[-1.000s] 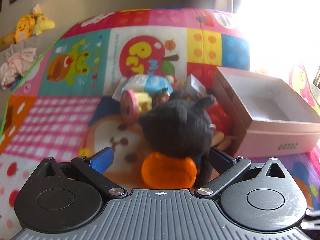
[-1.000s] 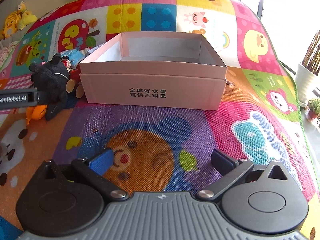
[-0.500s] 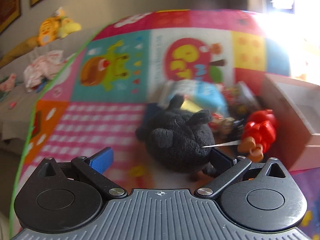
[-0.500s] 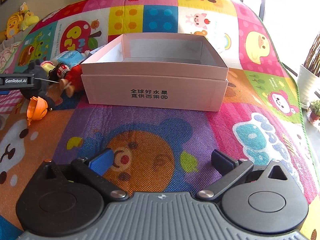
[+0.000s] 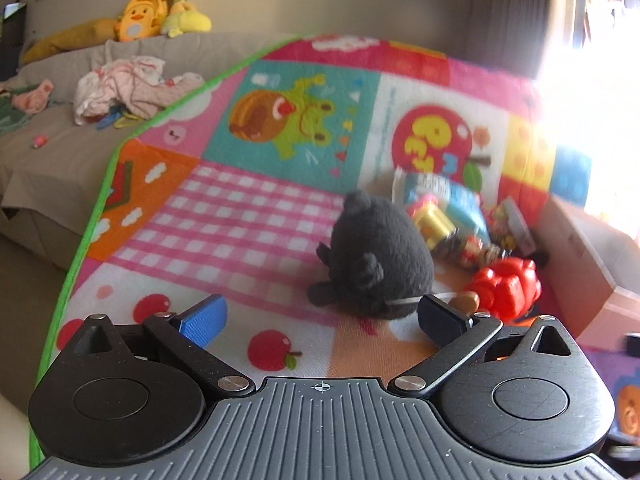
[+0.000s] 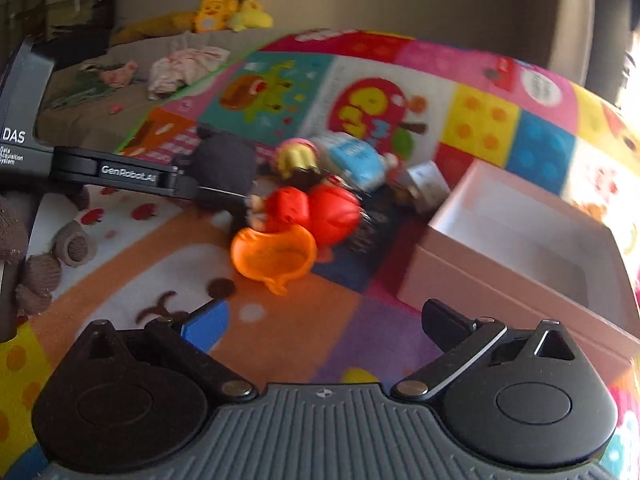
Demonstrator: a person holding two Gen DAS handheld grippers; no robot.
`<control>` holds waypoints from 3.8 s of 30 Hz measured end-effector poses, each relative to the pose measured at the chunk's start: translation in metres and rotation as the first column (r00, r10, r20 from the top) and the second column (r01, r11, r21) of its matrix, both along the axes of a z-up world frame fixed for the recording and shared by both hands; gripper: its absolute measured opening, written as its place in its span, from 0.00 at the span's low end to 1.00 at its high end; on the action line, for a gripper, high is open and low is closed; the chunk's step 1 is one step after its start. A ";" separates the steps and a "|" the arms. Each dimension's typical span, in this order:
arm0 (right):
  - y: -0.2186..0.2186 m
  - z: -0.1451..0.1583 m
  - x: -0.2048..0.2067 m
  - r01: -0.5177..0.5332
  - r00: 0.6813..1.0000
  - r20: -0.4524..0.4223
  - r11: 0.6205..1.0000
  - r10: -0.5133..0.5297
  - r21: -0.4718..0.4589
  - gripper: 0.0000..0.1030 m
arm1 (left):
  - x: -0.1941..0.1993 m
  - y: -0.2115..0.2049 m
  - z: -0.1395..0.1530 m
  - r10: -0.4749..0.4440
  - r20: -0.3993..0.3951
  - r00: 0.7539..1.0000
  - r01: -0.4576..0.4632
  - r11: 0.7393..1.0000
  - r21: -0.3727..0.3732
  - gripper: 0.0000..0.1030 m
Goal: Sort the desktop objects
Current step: 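Move the left tool to the red tumbler doll while the right tool approaches the orange cup, then grasp the red tumbler doll with the left tool while the right tool grasps the orange cup, then carry the red doll in the left tool and orange cup in the right toward the pink box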
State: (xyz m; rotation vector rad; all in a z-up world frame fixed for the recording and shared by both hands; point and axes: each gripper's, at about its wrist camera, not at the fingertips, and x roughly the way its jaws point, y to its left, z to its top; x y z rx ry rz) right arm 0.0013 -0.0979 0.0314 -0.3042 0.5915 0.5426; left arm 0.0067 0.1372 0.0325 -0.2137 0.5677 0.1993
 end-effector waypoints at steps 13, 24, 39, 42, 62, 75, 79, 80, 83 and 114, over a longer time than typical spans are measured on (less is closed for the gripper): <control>-0.012 0.003 0.011 0.046 0.999 -0.022 0.999 -0.046 0.011 0.57 | -0.014 -0.058 0.012 -0.302 0.058 0.952 0.287 0.940 0.184 1.00; -0.148 -0.014 -0.007 0.397 0.917 -0.084 0.913 -0.391 0.092 0.79 | 0.051 -0.136 0.001 -0.443 -0.056 0.895 0.437 0.842 0.317 0.81; -0.178 -0.020 -0.002 0.464 0.884 -0.197 0.845 -0.424 0.266 0.85 | 0.076 -0.114 0.065 -0.388 -0.020 0.921 0.387 0.912 0.133 0.53; -0.177 -0.020 -0.002 0.465 0.884 -0.194 0.844 -0.425 0.267 0.87 | 0.058 -0.101 0.092 -0.408 0.053 0.911 0.408 0.913 0.016 0.53; -0.175 -0.019 0.001 0.477 0.877 -0.192 0.841 -0.440 0.255 0.97 | -0.081 -0.132 0.014 -0.594 -0.126 0.795 0.598 0.802 -0.008 0.93; -0.174 -0.019 0.001 0.486 0.873 -0.186 0.839 -0.451 0.243 1.00 | -0.081 -0.146 -0.010 -0.490 -0.226 0.842 0.531 0.827 0.183 0.97; -0.174 -0.019 0.001 0.487 0.872 -0.190 0.840 -0.451 0.240 1.00 | -0.068 -0.127 -0.010 -0.390 -0.196 0.900 0.432 0.861 0.269 0.97; -0.174 -0.019 0.001 0.487 0.872 -0.189 0.840 -0.451 0.239 1.00 | -0.064 -0.123 -0.012 -0.365 -0.190 0.911 0.408 0.862 0.301 0.97; -0.174 -0.019 0.001 0.486 0.872 -0.190 0.841 -0.451 0.235 1.00 | -0.054 -0.112 -0.017 -0.331 -0.206 0.921 0.380 0.880 0.285 0.97; -0.159 -0.022 0.008 0.455 0.883 -0.186 0.883 -0.431 0.113 1.00 | -0.057 -0.133 0.001 -0.471 -0.068 0.879 0.474 0.880 0.033 1.00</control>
